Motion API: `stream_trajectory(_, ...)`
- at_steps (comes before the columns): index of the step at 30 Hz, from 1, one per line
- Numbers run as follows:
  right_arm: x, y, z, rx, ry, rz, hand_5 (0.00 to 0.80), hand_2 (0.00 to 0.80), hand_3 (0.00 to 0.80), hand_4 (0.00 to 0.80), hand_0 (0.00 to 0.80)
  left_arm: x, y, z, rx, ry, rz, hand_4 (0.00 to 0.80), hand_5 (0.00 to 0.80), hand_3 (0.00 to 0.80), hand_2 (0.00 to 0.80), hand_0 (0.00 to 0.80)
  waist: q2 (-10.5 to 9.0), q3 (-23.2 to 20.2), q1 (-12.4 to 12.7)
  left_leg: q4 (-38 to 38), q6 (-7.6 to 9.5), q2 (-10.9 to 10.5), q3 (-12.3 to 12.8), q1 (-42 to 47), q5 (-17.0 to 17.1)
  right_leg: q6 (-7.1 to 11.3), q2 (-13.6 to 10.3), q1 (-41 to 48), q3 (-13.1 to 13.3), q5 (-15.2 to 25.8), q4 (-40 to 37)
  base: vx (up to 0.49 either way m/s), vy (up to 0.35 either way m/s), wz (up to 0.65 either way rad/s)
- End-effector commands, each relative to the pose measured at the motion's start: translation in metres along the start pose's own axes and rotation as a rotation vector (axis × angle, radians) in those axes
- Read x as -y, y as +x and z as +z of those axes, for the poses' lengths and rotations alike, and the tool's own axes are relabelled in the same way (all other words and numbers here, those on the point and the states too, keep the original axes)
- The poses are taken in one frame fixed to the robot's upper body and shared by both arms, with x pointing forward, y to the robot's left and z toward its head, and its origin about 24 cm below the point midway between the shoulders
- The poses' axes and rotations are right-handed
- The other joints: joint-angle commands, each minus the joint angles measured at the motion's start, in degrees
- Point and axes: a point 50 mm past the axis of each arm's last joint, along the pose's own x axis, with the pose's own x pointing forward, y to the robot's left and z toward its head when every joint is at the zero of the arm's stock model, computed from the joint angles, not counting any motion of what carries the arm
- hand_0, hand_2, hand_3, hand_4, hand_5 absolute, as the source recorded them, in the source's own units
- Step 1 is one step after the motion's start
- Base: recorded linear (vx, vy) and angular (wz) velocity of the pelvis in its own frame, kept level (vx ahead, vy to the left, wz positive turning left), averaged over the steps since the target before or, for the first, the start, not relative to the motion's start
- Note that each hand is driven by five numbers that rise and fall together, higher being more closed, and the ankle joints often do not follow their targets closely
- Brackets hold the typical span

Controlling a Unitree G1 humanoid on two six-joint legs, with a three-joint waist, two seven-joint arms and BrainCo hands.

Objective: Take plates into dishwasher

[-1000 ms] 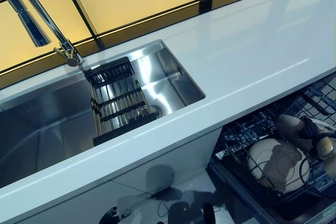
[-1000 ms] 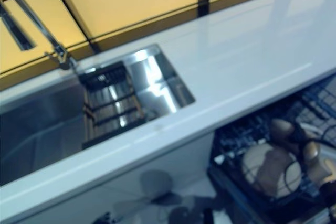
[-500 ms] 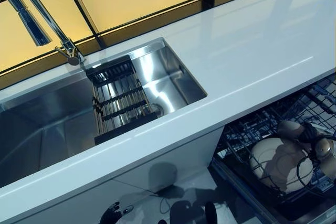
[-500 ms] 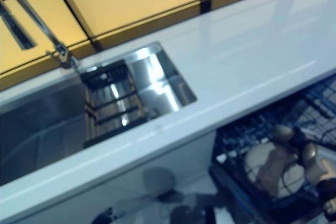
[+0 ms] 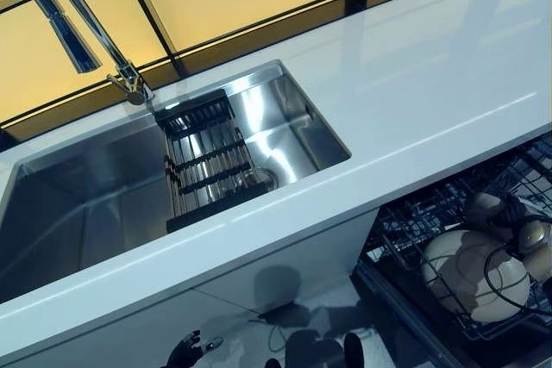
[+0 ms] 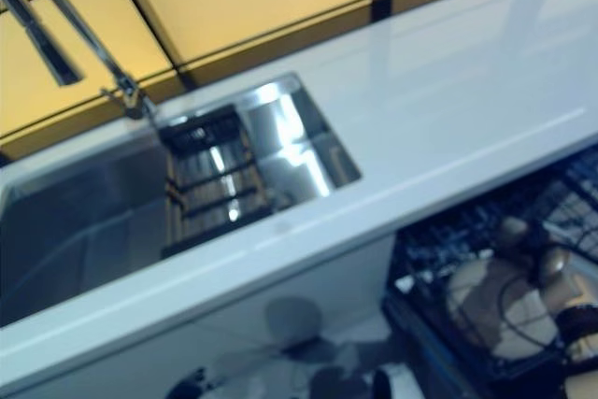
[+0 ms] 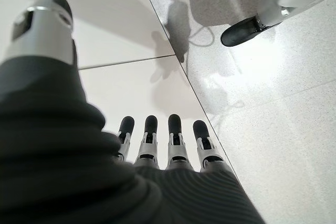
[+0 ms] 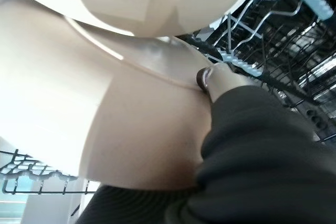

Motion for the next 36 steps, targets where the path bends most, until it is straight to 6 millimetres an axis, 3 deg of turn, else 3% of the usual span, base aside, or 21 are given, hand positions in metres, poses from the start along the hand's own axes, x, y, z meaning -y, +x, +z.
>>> stream_trajectory(1,-0.009,0.006,-0.002,-0.072,0.008,0.010,0.800,0.800,0.800,0.800,0.800,-0.010,0.005,0.023,0.072,0.036,0.006,0.000,0.000,0.000,0.000,0.000,-4.39,-0.5,1.6,-0.2,-0.56,-2.1,-2.3,1.5,-2.3,5.86,-5.9,-1.4,2.2,1.2,0.9,0.000,0.000,0.00)
stream_trajectory(7,-0.011,0.008,-0.001,-0.085,-0.008,0.063,0.800,0.800,0.800,0.800,0.800,-0.006,0.006,0.026,0.082,0.029,-0.007,0.000,0.000,0.000,0.000,0.000,-3.06,-0.2,1.9,-0.2,-0.69,-2.4,-2.5,1.5,-2.0,5.79,-6.4,-1.4,1.9,1.3,1.0,0.000,0.004,0.01)
stream_trajectory(8,-0.012,0.008,-0.001,-0.087,-0.008,0.068,0.759,0.759,0.759,0.759,0.759,-0.006,0.006,0.026,0.082,0.030,-0.008,0.000,0.000,0.000,0.000,0.000,-3.00,-0.2,1.9,-0.2,-0.71,-2.4,-2.5,1.5,-2.0,5.78,-6.5,-1.4,1.9,1.3,1.0,0.005,0.012,0.04)
stream_trajectory(9,-0.012,0.008,-0.001,-0.090,0.000,0.059,0.452,0.452,0.452,0.452,0.452,-0.006,0.006,0.026,0.082,0.029,-0.009,0.000,0.000,0.000,0.000,0.000,-2.90,-0.2,1.9,-0.2,-0.77,-2.3,-2.4,1.4,-1.9,5.79,-6.5,-1.4,1.8,1.3,1.0,0.007,0.002,0.04)
stream_trajectory(10,-0.014,0.008,-0.002,-0.094,0.002,0.068,0.000,0.000,0.000,0.000,0.000,-0.006,0.006,0.026,0.081,0.029,-0.009,0.000,0.000,0.000,0.000,0.000,-2.90,-0.2,1.9,-0.2,-0.82,-2.3,-2.4,1.5,-1.9,5.85,-6.6,-1.3,1.7,1.3,1.0,0.007,0.000,0.06)
stream_trajectory(22,-0.016,0.005,-0.007,-0.087,-0.022,0.093,0.000,0.000,0.000,0.000,0.000,-0.011,0.005,0.021,0.071,0.034,0.009,0.000,0.000,0.000,0.000,0.000,-4.44,-1.1,1.7,-0.2,-0.71,-2.0,-2.5,2.1,-2.3,5.94,-6.2,-0.6,1.8,1.3,0.8,0.015,-0.005,0.03)
stream_trajectory(36,0.008,-0.003,-0.015,-0.083,0.009,0.127,0.000,0.000,0.000,0.000,0.000,-0.028,0.001,0.011,0.028,0.030,0.076,0.000,0.000,0.000,0.000,0.000,-10.50,-4.0,0.5,-0.2,-0.59,-0.1,-1.9,3.9,-3.1,5.91,-4.0,1.6,3.0,0.9,0.6,0.039,-0.014,-0.02)
